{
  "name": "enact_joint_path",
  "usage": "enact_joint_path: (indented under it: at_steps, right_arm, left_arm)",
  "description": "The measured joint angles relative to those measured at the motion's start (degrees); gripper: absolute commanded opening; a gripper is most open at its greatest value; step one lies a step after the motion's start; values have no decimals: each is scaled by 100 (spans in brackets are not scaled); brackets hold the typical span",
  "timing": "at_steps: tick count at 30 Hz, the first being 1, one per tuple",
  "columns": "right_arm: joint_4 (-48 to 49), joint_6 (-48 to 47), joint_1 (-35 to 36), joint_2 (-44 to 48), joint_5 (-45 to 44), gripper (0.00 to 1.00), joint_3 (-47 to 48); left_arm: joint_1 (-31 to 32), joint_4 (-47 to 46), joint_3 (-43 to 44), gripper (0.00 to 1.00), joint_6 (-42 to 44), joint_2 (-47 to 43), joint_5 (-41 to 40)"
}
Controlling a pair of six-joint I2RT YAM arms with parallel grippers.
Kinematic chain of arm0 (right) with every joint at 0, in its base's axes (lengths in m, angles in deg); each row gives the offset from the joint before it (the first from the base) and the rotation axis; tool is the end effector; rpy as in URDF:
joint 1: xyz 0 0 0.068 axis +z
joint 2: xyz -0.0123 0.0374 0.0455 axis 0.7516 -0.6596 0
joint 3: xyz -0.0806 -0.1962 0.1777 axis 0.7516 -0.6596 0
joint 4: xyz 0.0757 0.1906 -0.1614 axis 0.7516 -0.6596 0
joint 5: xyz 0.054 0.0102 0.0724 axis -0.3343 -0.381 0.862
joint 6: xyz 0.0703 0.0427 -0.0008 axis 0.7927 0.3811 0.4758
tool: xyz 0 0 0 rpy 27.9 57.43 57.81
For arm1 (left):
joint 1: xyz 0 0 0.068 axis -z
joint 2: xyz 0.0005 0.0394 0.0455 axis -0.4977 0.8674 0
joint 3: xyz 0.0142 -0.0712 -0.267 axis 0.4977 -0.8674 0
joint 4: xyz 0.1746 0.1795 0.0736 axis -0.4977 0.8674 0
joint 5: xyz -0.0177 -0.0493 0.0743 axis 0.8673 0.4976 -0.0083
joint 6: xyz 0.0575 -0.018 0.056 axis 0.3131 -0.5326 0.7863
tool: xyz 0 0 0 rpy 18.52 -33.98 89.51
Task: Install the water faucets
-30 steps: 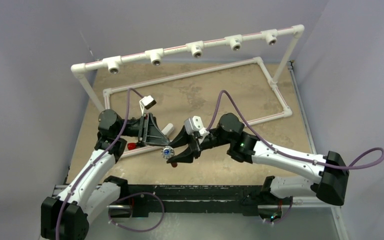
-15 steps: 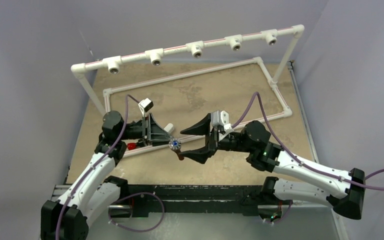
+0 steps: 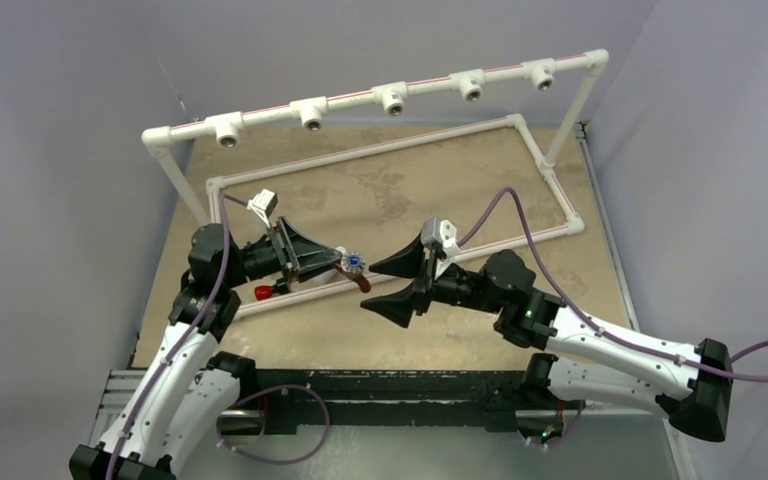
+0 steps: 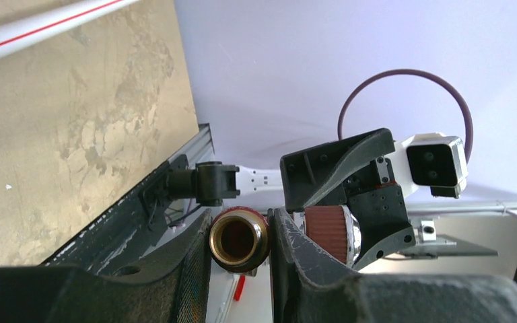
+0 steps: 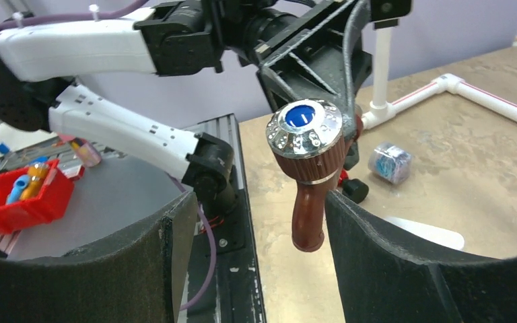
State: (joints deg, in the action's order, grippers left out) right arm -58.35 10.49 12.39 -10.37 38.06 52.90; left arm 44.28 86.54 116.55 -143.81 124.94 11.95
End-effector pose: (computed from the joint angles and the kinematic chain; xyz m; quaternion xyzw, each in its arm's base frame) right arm 0.0984 0.2240 0.3720 -0.3468 0.5094 0.5601 0.5536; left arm 0.1633 -0.0988 0.3118 -0.1125 0.7194 -0.6573 0.1942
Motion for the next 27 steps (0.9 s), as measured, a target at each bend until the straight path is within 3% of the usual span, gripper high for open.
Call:
enact_joint_path:
  at_steps: [15,27]
  right_arm:
    - [914,81,0,-627,-1207,64,-157]
    - [2286,-435,0,-691,-1259,57,-859]
  left_arm:
    - [0,264,168,0,-358,-72,-772]
    - [0,249,214,0,-796,-81,-887]
